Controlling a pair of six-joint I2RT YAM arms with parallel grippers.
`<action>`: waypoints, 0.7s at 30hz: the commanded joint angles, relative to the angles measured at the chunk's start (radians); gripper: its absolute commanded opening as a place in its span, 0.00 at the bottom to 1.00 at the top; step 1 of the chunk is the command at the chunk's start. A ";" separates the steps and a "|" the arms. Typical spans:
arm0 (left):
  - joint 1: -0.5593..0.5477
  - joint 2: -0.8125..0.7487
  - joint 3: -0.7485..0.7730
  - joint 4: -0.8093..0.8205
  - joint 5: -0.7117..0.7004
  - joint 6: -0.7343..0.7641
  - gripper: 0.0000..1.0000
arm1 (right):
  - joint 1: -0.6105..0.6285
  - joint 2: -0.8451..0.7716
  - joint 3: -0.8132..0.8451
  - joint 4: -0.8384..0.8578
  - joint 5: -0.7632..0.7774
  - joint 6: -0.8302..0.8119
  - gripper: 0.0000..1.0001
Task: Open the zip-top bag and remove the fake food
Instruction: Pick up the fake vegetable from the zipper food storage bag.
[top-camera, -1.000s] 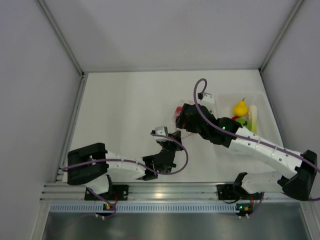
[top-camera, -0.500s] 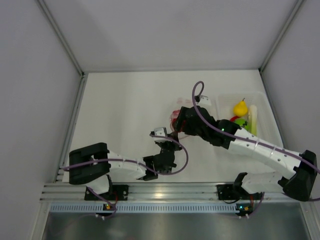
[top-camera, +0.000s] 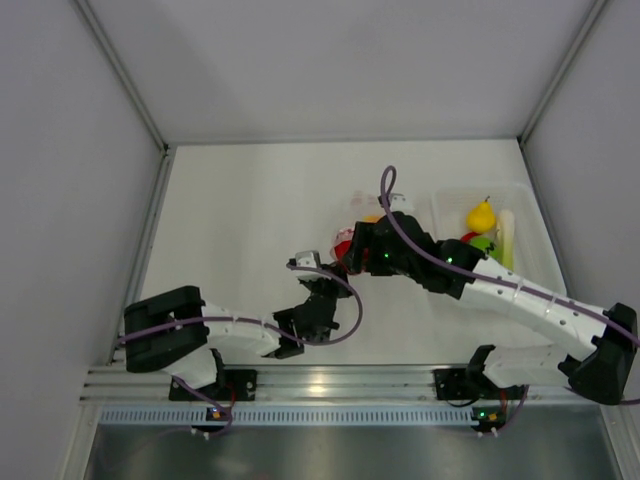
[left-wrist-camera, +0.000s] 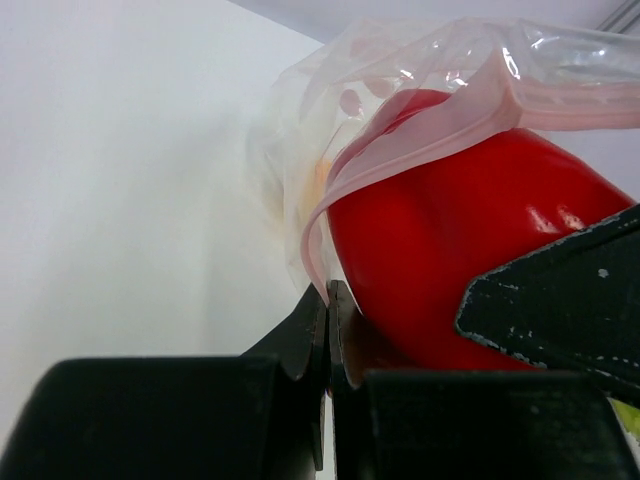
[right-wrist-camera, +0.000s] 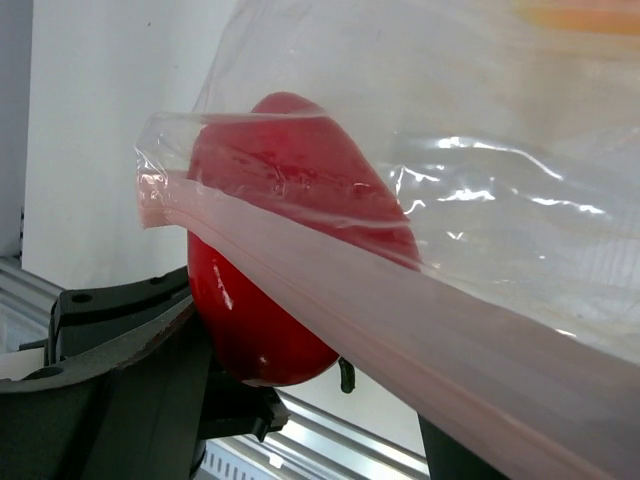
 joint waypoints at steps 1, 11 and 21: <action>0.008 -0.028 -0.023 0.056 0.040 0.029 0.00 | -0.012 -0.024 0.047 0.009 -0.043 -0.053 0.00; 0.018 -0.080 -0.065 0.058 0.054 0.048 0.00 | -0.025 -0.042 0.065 -0.021 -0.101 -0.124 0.00; 0.023 -0.159 -0.097 0.056 0.083 0.072 0.00 | -0.052 -0.084 0.041 -0.004 -0.244 -0.222 0.00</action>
